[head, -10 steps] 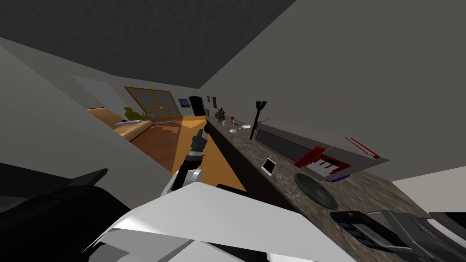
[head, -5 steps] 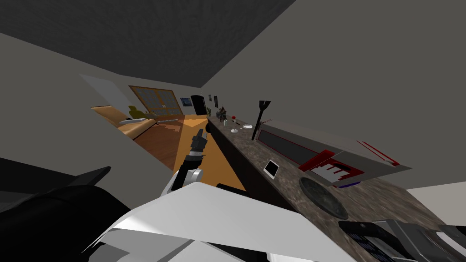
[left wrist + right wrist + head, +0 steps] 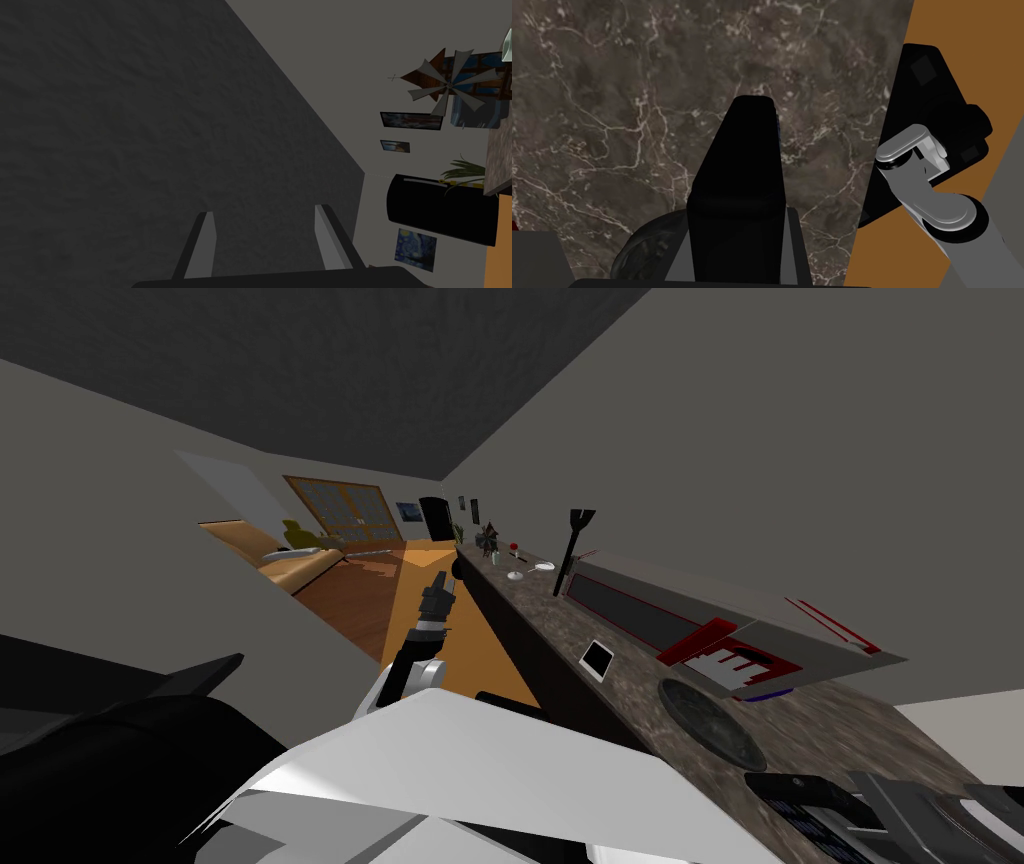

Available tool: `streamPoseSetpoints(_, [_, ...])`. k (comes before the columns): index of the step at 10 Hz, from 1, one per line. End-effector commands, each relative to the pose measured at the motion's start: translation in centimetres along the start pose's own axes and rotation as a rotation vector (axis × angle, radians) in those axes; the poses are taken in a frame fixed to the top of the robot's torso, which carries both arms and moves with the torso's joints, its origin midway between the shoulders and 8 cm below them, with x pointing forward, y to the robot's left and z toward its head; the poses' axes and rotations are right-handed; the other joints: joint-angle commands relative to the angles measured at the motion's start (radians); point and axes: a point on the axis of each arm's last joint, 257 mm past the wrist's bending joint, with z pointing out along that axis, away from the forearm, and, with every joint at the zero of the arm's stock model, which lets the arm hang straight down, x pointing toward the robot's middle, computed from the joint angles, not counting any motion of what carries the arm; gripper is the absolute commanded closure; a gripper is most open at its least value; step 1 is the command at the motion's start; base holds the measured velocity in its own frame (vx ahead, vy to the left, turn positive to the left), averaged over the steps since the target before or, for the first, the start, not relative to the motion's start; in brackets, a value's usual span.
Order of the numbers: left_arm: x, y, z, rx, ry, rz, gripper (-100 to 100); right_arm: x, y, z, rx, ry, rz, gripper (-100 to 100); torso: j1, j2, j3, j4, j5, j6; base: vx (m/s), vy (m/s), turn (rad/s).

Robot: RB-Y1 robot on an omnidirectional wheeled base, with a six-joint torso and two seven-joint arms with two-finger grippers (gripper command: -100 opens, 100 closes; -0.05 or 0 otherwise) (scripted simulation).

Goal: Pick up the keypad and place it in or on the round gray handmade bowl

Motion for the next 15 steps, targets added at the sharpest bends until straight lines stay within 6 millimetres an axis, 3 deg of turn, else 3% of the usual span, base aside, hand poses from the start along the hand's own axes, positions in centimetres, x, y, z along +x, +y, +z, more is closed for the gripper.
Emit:
streamPoseSetpoints(1, [0.0,0.0,0.0,0.0,0.0,0.0,0,0.0,0.0,0.0,0.0,0.0,0.0,100,0.0,0.0,0.0,0.0,0.0,0.0,0.0,0.0,0.0])
streamPoseSetpoints(2, [0.0,0.0,0.0,0.0,0.0,0.0,0,0.0,0.0,0.0,0.0,0.0,0.0,0,0.0,0.0,0.0,0.0,0.0,0.0,0.0,0.0,0.0])
streamPoseSetpoints(3, [0.0,0.0,0.0,0.0,0.0,0.0,0,-1.0,-0.6,-1.1,0.003,0.001,-0.012,100,0.0,0.0,0.0,0.0,0.0,0.0,-0.014,-0.004,-0.108])
streamPoseSetpoints(6, [0.0,0.0,0.0,0.0,0.0,0.0,0,-1.5,-1.0,-1.8,0.004,0.003,-0.017,100,0.002,0.002,0.001,0.001,0.002,0.0,-0.014,-0.002,-0.041])
streamPoseSetpoints(7, [0.0,0.0,0.0,0.0,0.0,0.0,0,-1.6,-1.0,-1.8,0.003,0.003,-0.017,0,0.002,0.001,0.001,0.001,0.001,0.0,0.0,0.0,0.0])
streamPoseSetpoints(8, [0.0,0.0,0.0,0.0,0.0,0.0,0,-2.5,-1.8,-3.0,0.011,-0.017,0.022,100,0.002,0.001,0.001,0.0,0.001,0.0,-0.053,0.03,0.095])
streamPoseSetpoints(10, [0.0,0.0,0.0,0.0,0.0,0.0,0,-2.5,-1.8,-3.0,0.011,-0.017,0.022,100,0.005,0.002,0.002,0.001,0.003,-0.001,-0.036,0.023,0.044])
streamPoseSetpoints(15, [0.0,0.0,0.0,0.0,0.0,0.0,0,-4.7,-2.9,-6.4,0.006,-0.03,0.054,100,0.005,-0.001,0.0,0.001,0.003,-0.002,-0.015,0.002,0.037])
